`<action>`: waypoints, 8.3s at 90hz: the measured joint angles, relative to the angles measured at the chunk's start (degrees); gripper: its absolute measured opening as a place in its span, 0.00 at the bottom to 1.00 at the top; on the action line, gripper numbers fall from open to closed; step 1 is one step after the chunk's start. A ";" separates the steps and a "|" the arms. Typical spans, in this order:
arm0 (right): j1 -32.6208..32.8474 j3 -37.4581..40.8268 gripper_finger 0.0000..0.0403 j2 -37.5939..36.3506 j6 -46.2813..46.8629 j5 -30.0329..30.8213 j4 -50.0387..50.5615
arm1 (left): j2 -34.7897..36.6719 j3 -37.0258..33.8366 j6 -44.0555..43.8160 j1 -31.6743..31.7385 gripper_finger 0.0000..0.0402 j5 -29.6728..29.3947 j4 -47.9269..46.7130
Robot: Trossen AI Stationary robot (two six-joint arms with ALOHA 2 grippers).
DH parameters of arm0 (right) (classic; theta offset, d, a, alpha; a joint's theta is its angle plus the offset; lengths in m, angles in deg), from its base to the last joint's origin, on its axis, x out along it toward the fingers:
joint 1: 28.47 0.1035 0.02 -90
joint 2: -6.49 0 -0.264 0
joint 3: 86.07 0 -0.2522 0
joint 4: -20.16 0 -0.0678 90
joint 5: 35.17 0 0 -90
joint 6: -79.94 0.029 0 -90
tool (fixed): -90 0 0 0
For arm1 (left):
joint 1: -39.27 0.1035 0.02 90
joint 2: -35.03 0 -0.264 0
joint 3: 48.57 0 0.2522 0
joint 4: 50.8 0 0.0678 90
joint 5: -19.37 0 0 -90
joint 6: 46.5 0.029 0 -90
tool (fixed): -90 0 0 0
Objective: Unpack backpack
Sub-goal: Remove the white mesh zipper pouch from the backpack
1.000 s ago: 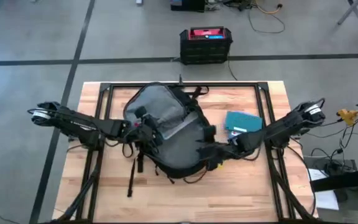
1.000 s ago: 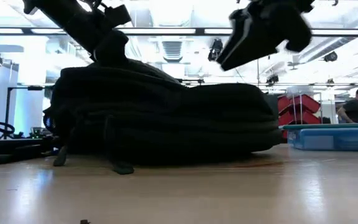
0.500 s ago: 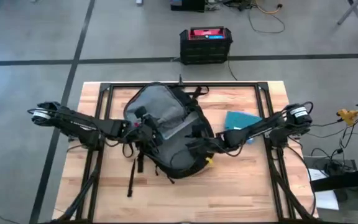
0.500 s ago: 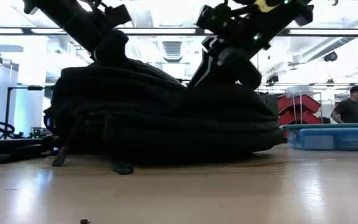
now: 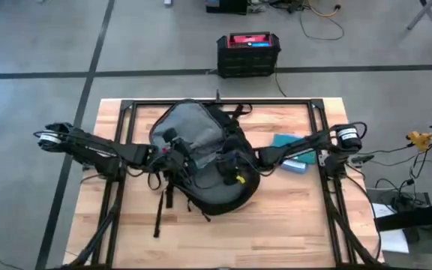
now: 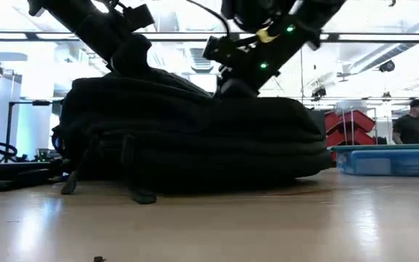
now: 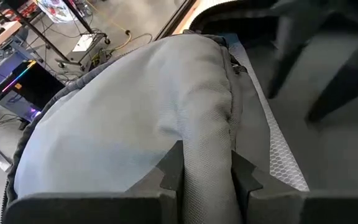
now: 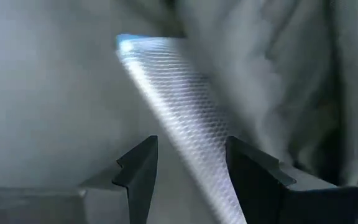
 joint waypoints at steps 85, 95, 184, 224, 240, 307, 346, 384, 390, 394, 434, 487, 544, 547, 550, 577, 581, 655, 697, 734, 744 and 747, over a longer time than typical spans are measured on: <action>-2.97 -6.38 0.34 6.06 -1.87 5.21 5.62 | -0.03 0.02 -0.48 0.04 0.11 1.40 0.19; -2.96 -6.37 0.34 6.05 -1.95 5.30 5.45 | -0.04 0.02 -0.48 0.03 0.11 1.42 0.19; 2.26 -7.19 0.00 5.65 2.03 3.06 7.05 | -0.11 0.02 -1.79 0.43 0.11 2.33 0.72; 6.45 -11.86 0.00 3.90 4.25 2.59 15.68 | -0.11 -0.04 -1.79 0.52 0.11 1.57 1.45; 9.54 -15.31 0.00 3.86 4.70 -0.23 20.61 | -0.11 -0.04 -1.79 0.54 0.11 -0.22 1.53; 23.18 -22.23 0.00 -6.48 11.60 11.97 42.29 | -0.03 -6.98 -3.69 0.98 0.11 -1.14 1.62; 22.54 -21.71 0.00 -14.65 34.49 22.21 70.89 | 1.13 -10.05 -3.69 0.98 0.11 -4.51 -9.83; 23.59 -9.76 0.00 -18.63 32.40 13.50 54.17 | 6.44 -10.14 -4.42 0.98 0.12 -3.75 -10.27; 23.85 -8.26 0.01 -17.96 29.14 10.41 48.96 | 6.49 -10.14 -5.06 0.98 0.12 -3.31 -10.19; 24.06 -7.60 0.02 -17.47 27.01 8.35 45.90 | 6.29 -10.14 -5.30 0.98 0.12 -3.22 -10.10; 24.73 -6.49 0.57 -5.76 10.51 6.54 31.23 | 3.13 -10.14 -7.50 0.94 0.12 -2.49 -8.97; 18.49 -7.28 0.44 1.98 3.89 18.51 21.74 | 3.08 -13.06 -8.51 0.76 0.12 0.36 -2.77; 28.75 -7.32 0.00 -14.05 10.23 32.24 34.43 | 3.16 -15.68 -1.16 0.70 0.12 -2.27 -7.52; 29.30 -7.32 0.00 -15.18 10.76 33.18 34.90 | 3.15 -15.70 -0.81 0.72 0.12 -2.67 -7.79; 29.75 -7.32 0.00 -16.24 11.26 34.00 35.23 | 3.15 -15.72 -0.63 0.72 0.12 -3.27 -8.02; 31.04 -7.32 0.00 -24.59 12.68 38.61 37.92 | 3.06 -10.16 -0.09 0.76 0.13 -5.97 -17.65; 30.97 -7.32 0.00 -25.41 12.33 40.10 38.42 | 3.08 -8.57 -0.14 0.76 0.14 -5.91 -20.20; 30.55 -7.30 0.00 -37.90 4.95 66.19 38.76 | -9.51 -8.56 3.88 -0.61 0.54 27.37 36.72; 30.56 -7.24 0.00 -35.57 7.04 60.76 38.67 | -16.61 -8.42 -20.81 -8.80 0.45 26.05 8.11; 30.30 -6.91 0.00 -33.76 10.45 51.82 37.38 | 15.57 -9.28 -17.56 -17.47 0.36 9.93 -4.54; 30.29 -7.28 0.00 -33.09 5.32 52.07 32.49 | 18.25 -13.40 -7.41 -18.48 0.35 6.43 11.04; 30.24 -7.46 0.00 -32.99 2.83 52.13 30.16 | 18.30 -14.80 -4.14 -18.49 0.35 6.20 16.30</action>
